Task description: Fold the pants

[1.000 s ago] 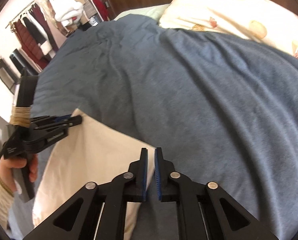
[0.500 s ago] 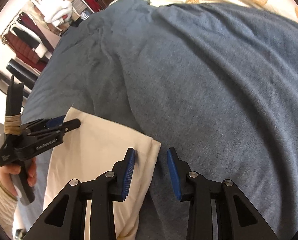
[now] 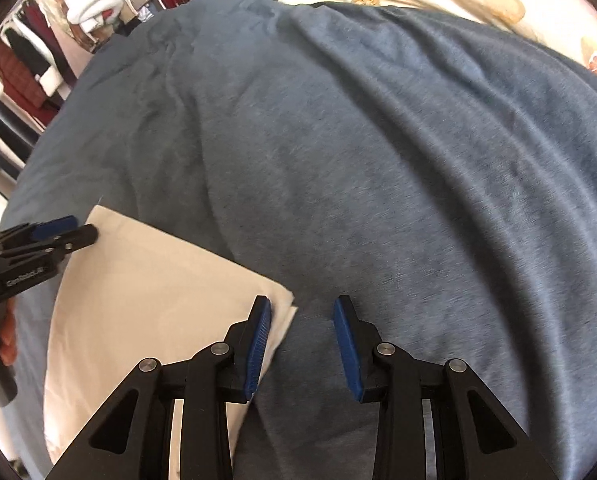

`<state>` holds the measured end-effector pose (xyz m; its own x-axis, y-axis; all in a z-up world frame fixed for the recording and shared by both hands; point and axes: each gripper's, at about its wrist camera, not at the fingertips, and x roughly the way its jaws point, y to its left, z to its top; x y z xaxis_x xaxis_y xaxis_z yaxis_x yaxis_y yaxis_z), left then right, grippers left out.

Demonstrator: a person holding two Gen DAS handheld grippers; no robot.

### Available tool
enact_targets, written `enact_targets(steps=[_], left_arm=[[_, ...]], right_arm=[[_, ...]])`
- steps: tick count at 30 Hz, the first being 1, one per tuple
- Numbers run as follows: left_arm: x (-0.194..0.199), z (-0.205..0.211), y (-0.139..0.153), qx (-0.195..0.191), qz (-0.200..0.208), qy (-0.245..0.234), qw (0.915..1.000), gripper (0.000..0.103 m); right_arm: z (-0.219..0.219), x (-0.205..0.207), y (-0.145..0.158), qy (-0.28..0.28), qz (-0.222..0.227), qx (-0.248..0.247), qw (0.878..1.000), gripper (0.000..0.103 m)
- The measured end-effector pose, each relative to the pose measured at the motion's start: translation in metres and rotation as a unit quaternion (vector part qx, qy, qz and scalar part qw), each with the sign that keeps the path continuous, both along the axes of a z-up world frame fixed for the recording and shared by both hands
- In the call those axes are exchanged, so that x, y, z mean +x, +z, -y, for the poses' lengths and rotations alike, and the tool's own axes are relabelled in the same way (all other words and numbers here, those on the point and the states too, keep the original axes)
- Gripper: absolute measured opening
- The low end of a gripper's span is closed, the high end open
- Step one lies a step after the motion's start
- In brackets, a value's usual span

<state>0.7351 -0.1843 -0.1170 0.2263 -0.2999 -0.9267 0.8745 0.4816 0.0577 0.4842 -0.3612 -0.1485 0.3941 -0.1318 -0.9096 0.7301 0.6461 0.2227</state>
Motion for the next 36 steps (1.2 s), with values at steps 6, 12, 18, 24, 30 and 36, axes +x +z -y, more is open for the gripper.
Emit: enact_targets(steps=[6, 12, 18, 24, 30, 36], left_arm=[[-0.01, -0.014, 0.022, -0.011, 0.006, 0.011, 0.9999, 0.047], [-0.03, -0.052, 0.059, -0.032, 0.023, 0.038, 0.9985, 0.051], [-0.063, -0.104, 0.082, -0.032, 0.03, 0.077, 0.9961, 0.052], [-0.122, -0.147, 0.094, -0.045, 0.028, 0.127, 0.9904, 0.052], [-0.182, -0.161, 0.084, -0.048, 0.003, 0.178, 0.9828, 0.053], [-0.232, -0.152, 0.07, -0.039, 0.003, 0.218, 0.9751, 0.053]], right_arm=[[0.007, -0.013, 0.024, -0.02, 0.003, -0.038, 0.999, 0.034], [0.001, -0.021, 0.053, -0.011, 0.018, -0.056, 0.998, 0.035], [-0.023, -0.032, 0.069, 0.023, 0.037, -0.046, 0.998, 0.035], [-0.051, -0.048, 0.076, 0.105, 0.081, -0.012, 0.991, 0.035], [-0.068, -0.057, 0.073, 0.252, 0.106, 0.015, 0.962, 0.034], [-0.07, -0.062, 0.059, 0.4, 0.074, 0.003, 0.914, 0.027]])
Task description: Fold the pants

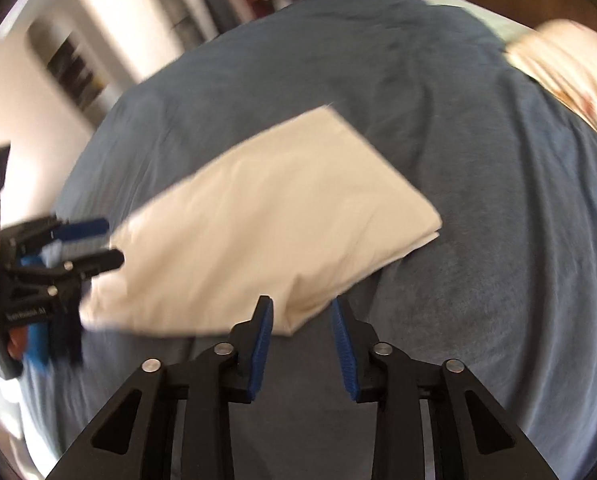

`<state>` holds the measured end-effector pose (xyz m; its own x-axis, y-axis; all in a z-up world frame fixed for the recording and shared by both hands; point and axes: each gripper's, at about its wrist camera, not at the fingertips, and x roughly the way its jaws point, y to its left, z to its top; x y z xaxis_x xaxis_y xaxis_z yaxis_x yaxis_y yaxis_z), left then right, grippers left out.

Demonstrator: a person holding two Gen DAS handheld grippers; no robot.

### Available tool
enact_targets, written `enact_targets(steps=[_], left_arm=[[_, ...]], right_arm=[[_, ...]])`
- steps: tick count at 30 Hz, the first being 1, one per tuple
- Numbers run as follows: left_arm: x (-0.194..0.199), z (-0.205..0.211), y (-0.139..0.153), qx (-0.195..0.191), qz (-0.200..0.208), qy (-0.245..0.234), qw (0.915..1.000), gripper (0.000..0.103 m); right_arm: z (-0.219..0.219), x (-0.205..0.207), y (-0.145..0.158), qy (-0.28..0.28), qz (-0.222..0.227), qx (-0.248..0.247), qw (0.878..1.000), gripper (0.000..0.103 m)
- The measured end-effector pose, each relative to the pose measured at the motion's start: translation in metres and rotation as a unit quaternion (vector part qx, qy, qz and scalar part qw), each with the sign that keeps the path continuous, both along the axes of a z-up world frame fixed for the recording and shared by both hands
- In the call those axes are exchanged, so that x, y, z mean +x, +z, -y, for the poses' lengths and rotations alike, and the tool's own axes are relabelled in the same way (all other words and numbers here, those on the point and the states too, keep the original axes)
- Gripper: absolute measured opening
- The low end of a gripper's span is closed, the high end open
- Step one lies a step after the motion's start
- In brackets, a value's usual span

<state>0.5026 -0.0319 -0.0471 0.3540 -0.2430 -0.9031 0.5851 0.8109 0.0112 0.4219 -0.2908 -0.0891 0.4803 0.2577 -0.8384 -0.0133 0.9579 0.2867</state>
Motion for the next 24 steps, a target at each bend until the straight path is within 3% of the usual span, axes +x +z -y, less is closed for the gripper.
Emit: enact_targets(steps=[5, 9, 15, 24], left_arm=[[-0.022, 0.013, -0.018, 0.01, -0.022, 0.028, 0.9993, 0.053], [-0.035, 0.029, -0.026, 0.026, -0.027, 0.018, 0.9991, 0.053], [-0.041, 0.047, -0.029, 0.031, -0.03, -0.002, 0.9991, 0.053], [-0.038, 0.056, -0.036, 0.025, -0.04, 0.011, 0.9988, 0.053]], right_arm=[[-0.01, 0.006, -0.017, 0.123, -0.009, -0.044, 0.991, 0.02], [-0.019, 0.012, -0.025, 0.192, 0.001, -0.051, 0.98, 0.02], [-0.021, 0.02, -0.039, 0.242, -0.002, -0.032, 0.97, 0.02], [-0.025, 0.03, -0.05, 0.322, -0.005, -0.031, 0.946, 0.02]])
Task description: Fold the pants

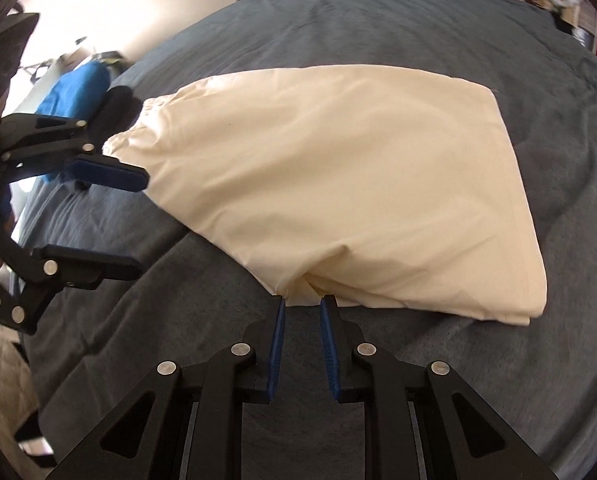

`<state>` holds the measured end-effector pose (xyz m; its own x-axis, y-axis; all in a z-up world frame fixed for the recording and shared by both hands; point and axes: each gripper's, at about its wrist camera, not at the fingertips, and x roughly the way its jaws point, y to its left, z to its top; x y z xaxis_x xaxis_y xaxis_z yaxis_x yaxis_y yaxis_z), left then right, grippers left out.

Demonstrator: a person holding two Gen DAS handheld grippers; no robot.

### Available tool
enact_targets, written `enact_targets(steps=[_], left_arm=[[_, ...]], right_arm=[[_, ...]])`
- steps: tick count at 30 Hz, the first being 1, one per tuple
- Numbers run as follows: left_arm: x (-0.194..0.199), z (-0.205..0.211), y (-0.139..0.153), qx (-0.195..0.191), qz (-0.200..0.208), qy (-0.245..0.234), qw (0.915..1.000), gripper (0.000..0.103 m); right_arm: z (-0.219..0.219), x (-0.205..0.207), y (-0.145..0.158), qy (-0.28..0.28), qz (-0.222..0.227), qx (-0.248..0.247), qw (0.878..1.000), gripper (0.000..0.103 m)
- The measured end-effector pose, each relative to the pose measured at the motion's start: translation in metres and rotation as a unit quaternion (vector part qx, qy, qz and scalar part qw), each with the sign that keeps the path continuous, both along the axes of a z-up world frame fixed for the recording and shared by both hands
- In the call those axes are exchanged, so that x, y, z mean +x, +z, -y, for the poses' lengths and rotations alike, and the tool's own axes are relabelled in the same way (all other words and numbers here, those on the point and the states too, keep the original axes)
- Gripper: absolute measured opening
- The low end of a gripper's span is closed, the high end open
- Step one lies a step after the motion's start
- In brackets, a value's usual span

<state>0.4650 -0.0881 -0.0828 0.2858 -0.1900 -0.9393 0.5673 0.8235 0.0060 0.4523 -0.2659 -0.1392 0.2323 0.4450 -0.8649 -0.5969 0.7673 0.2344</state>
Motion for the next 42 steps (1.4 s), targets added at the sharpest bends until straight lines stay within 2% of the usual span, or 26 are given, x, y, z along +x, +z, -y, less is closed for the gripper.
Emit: enact_targets(steps=[5, 7, 9, 15, 19, 24, 29, 38, 42], left_arm=[[-0.001, 0.001, -0.004, -0.001, -0.007, 0.007, 0.9999, 0.053], [-0.001, 0.001, -0.004, -0.001, -0.008, 0.01, 0.9999, 0.053], [-0.002, -0.001, -0.004, 0.0, -0.009, 0.016, 0.9998, 0.053], [-0.004, -0.005, -0.003, -0.008, -0.014, 0.032, 0.9994, 0.053], [-0.005, -0.006, -0.003, -0.014, -0.019, 0.041, 0.9989, 0.053], [-0.008, -0.008, -0.003, -0.01, -0.018, 0.049, 0.9986, 0.053], [-0.011, -0.012, -0.002, -0.003, -0.013, 0.056, 0.9984, 0.053], [-0.011, -0.017, -0.004, 0.008, -0.005, 0.062, 0.9981, 0.053], [-0.013, -0.018, -0.004, 0.006, -0.01, 0.063, 0.998, 0.053]], right_arm=[[-0.008, 0.002, -0.001, 0.051, 0.001, -0.012, 0.999, 0.021], [-0.011, 0.003, -0.002, 0.068, 0.002, -0.016, 0.998, 0.024], [-0.015, 0.005, -0.001, 0.081, 0.002, -0.02, 0.996, 0.034], [-0.017, 0.008, 0.004, 0.113, 0.014, -0.025, 0.993, 0.035], [-0.019, 0.013, 0.008, 0.124, 0.021, -0.016, 0.992, 0.035], [-0.024, 0.012, -0.006, 0.133, -0.01, -0.012, 0.991, 0.035], [-0.022, 0.005, -0.003, 0.12, -0.015, 0.007, 0.993, 0.035], [-0.03, -0.016, -0.001, 0.155, -0.019, -0.001, 0.988, 0.035], [-0.02, -0.015, -0.001, 0.128, -0.03, 0.007, 0.991, 0.035]])
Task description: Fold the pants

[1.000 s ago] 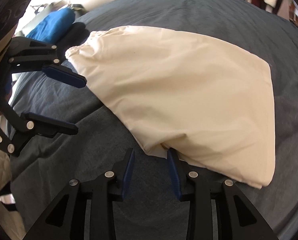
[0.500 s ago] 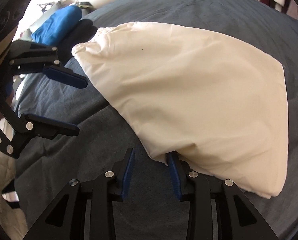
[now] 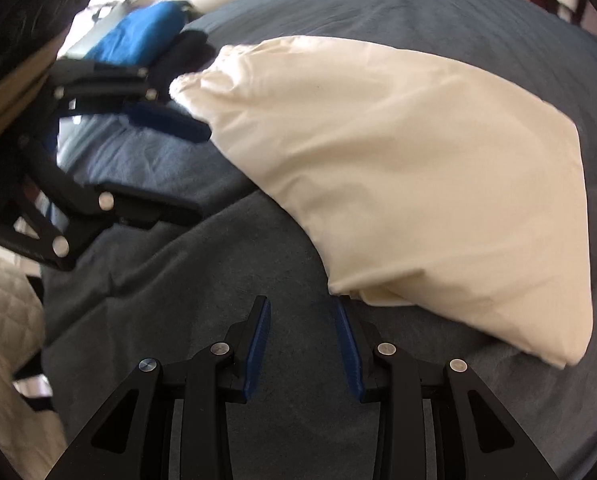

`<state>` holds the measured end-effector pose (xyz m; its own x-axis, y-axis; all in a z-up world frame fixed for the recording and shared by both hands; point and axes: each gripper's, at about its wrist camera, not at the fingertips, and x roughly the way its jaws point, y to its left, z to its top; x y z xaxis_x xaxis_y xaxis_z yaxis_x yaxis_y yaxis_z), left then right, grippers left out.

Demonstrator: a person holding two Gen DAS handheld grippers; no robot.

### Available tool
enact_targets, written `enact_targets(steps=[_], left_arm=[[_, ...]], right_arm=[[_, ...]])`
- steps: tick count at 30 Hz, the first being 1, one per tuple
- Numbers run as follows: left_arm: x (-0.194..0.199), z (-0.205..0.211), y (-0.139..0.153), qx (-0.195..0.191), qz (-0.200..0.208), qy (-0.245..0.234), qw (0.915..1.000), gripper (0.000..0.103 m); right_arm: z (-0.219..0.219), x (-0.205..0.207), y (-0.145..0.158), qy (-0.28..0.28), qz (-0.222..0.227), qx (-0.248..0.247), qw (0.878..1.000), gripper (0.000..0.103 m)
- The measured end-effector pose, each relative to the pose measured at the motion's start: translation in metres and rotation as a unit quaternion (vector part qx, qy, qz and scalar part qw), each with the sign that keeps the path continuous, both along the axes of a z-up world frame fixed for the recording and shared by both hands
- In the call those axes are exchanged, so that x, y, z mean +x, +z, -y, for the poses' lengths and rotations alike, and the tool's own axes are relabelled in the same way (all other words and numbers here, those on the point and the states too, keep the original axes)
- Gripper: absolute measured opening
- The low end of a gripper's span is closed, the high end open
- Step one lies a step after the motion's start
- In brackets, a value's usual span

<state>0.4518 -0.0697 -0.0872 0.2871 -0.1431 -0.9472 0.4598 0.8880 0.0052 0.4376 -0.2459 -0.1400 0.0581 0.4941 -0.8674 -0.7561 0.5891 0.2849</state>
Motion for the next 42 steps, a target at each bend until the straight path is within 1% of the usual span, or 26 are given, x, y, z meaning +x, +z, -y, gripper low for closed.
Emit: enact_targets(steps=[3, 7, 9, 10, 12, 14, 15, 16, 18, 19, 21, 22, 23, 24, 25, 26, 28, 30, 32, 33, 34, 36, 37, 39, 41, 42], left_arm=[[0.001, 0.0, -0.001, -0.003, -0.003, 0.004, 1.0, 0.053], [0.004, 0.0, -0.001, -0.01, -0.004, 0.01, 0.9999, 0.053], [0.004, 0.004, -0.002, -0.011, -0.001, 0.0, 0.9999, 0.053], [0.003, 0.007, -0.002, -0.009, 0.005, -0.008, 0.9999, 0.053], [0.0, 0.014, -0.003, -0.008, 0.014, -0.023, 0.9996, 0.053], [-0.003, 0.025, -0.005, -0.001, 0.026, -0.036, 0.999, 0.053], [-0.004, 0.03, -0.006, 0.003, 0.033, -0.041, 0.9986, 0.053], [-0.005, 0.034, -0.006, 0.004, 0.039, -0.044, 0.9983, 0.053], [-0.006, 0.045, -0.005, 0.003, 0.055, -0.044, 0.9975, 0.053], [-0.005, 0.052, -0.005, -0.004, 0.059, -0.038, 0.9975, 0.053], [-0.002, 0.059, -0.006, -0.013, 0.06, -0.023, 0.9978, 0.053], [-0.001, 0.061, -0.007, -0.014, 0.06, -0.018, 0.9979, 0.053], [0.002, 0.065, -0.008, -0.011, 0.066, -0.008, 0.9977, 0.053], [0.004, 0.068, -0.009, -0.008, 0.075, -0.002, 0.9972, 0.053], [0.005, 0.072, -0.01, -0.003, 0.081, 0.002, 0.9967, 0.053], [0.007, 0.074, -0.012, 0.0, 0.087, 0.005, 0.9962, 0.051], [0.008, 0.08, -0.014, 0.006, 0.097, 0.005, 0.9952, 0.045], [0.007, 0.086, -0.017, 0.014, 0.107, -0.007, 0.9942, 0.043], [0.002, 0.096, -0.019, 0.034, 0.128, -0.021, 0.991, 0.043], [0.0, 0.102, -0.022, 0.05, 0.141, -0.027, 0.9884, 0.04], [-0.001, 0.105, -0.025, 0.062, 0.147, -0.031, 0.9867, 0.036], [-0.002, 0.111, -0.03, 0.083, 0.156, -0.036, 0.9836, 0.032], [-0.003, 0.114, -0.034, 0.092, 0.159, -0.039, 0.9822, 0.032], [-0.003, 0.117, -0.037, 0.102, 0.164, -0.04, 0.9804, 0.032], [-0.001, 0.12, -0.04, 0.118, 0.172, -0.041, 0.977, 0.032], [0.0, 0.121, -0.042, 0.129, 0.178, -0.041, 0.9747, 0.032]], right_arm=[[0.003, 0.002, 0.003, -0.022, 0.019, -0.009, 1.0, 0.035], [0.012, 0.016, 0.004, -0.073, 0.009, 0.005, 0.997, 0.035], [0.01, 0.017, 0.004, -0.068, -0.001, 0.011, 0.998, 0.035], [0.009, 0.013, 0.005, -0.057, -0.006, 0.009, 0.998, 0.035], [0.011, 0.003, 0.01, -0.053, 0.007, -0.005, 0.999, 0.035], [0.025, -0.002, 0.017, -0.092, 0.016, -0.017, 0.996, 0.035], [0.036, -0.002, 0.02, -0.12, 0.015, -0.017, 0.992, 0.035], [0.052, 0.0, 0.026, -0.164, 0.017, -0.018, 0.986, 0.035], [0.071, 0.002, 0.032, -0.213, 0.034, -0.029, 0.976, 0.035], [0.087, 0.006, 0.035, -0.251, 0.049, -0.041, 0.966, 0.035], [0.11, 0.015, 0.037, -0.298, 0.049, -0.04, 0.952, 0.035], [0.127, 0.022, 0.037, -0.337, 0.041, -0.028, 0.94, 0.035], [0.135, 0.025, 0.038, -0.361, 0.037, -0.019, 0.932, 0.034], [0.146, 0.029, 0.038, -0.394, 0.034, -0.008, 0.918, 0.034], [0.153, 0.032, 0.038, -0.418, 0.029, 0.003, 0.908, 0.034], [0.158, 0.033, 0.037, -0.432, 0.023, 0.013, 0.901, 0.033], [0.162, 0.034, 0.035, -0.461, 0.021, 0.024, 0.887, 0.033], [0.163, 0.031, 0.032, -0.476, 0.022, 0.02, 0.879, 0.033], [0.164, 0.03, 0.028, -0.482, 0.009, 0.03, 0.876, 0.033], [0.161, 0.031, 0.025, -0.484, 0.007, 0.03, 0.874, 0.033], [0.159, 0.03, 0.023, -0.486, 0.004, 0.031, 0.873, 0.033], [0.16, 0.03, 0.021, -0.493, -0.004, 0.041, 0.869, 0.032], [0.16, 0.029, 0.02, -0.495, -0.01, 0.05, 0.867, 0.031], [0.16, 0.027, 0.019, -0.502, -0.013, 0.053, 0.863, 0.029], [0.159, 0.026, 0.017, -0.509, -0.012, 0.039, 0.86, 0.026], [0.158, 0.024, 0.016, -0.509, -0.008, 0.029, 0.86, 0.025]])
